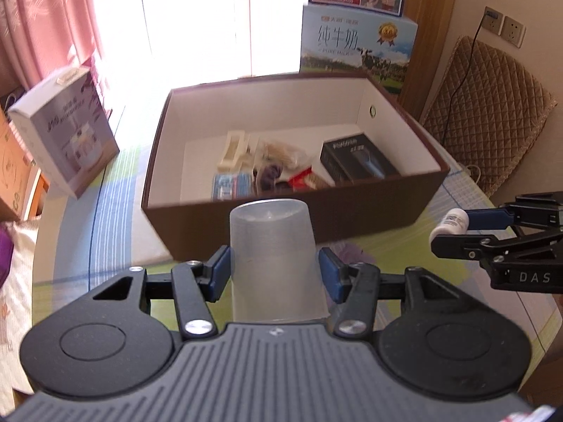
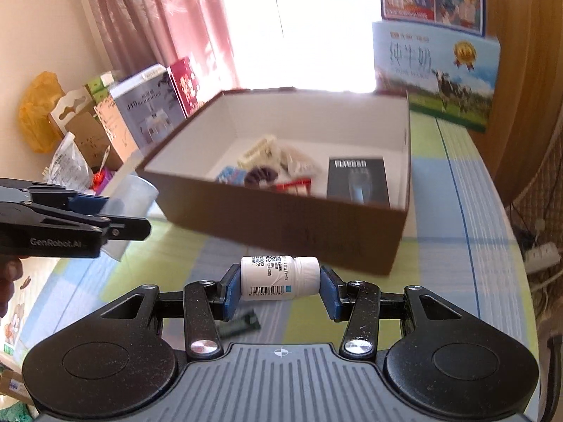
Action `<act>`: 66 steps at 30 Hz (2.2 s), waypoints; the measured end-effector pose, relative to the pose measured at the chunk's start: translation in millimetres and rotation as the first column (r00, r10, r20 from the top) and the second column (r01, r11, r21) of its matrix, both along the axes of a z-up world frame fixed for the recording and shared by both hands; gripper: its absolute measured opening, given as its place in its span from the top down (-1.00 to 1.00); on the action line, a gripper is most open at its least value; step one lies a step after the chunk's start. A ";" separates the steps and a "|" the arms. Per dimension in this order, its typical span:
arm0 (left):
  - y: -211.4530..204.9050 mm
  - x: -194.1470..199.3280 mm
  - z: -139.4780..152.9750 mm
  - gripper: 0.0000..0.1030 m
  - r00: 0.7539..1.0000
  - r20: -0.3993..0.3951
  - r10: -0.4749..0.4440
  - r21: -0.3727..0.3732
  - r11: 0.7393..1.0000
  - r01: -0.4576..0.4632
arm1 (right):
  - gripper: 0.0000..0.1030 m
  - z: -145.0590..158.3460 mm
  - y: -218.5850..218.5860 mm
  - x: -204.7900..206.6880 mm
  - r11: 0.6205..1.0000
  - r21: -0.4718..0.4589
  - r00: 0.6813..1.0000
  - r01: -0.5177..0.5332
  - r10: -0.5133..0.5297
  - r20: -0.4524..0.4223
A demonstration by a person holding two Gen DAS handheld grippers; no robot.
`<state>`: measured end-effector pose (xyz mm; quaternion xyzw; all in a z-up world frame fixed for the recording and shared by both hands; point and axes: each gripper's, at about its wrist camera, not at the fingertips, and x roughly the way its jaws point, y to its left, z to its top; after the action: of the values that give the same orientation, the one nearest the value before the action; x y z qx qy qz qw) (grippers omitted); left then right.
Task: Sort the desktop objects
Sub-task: 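Lift the cup and pill bottle and carry both over the brown box, then open the left gripper dropping the cup while the right gripper releases the pill bottle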
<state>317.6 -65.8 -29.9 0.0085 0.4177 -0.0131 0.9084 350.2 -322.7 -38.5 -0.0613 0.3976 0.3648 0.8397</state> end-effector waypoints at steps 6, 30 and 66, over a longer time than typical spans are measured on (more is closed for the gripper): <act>1.2 33.1 10.8 0.05 0.999 0.037 -0.017 0.005 1.000 0.017 | 0.15 16.5 17.6 22.2 1.000 0.018 0.998 -0.007 0.006 0.061; 16.6 228.6 -28.6 0.05 0.996 -0.070 -0.061 -0.029 0.998 0.060 | 0.15 -10.4 85.6 196.7 0.992 -0.086 0.994 0.093 -0.088 0.059; 33.5 301.2 -75.3 -0.23 0.987 -0.159 -0.020 -0.020 1.000 0.017 | 0.14 -55.8 120.6 257.3 0.981 -0.184 0.998 0.063 -0.061 0.018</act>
<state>618.7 -32.3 -105.2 0.0031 0.4885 -0.0259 0.8722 607.5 -202.1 -94.3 -0.1288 0.4263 0.2995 0.8438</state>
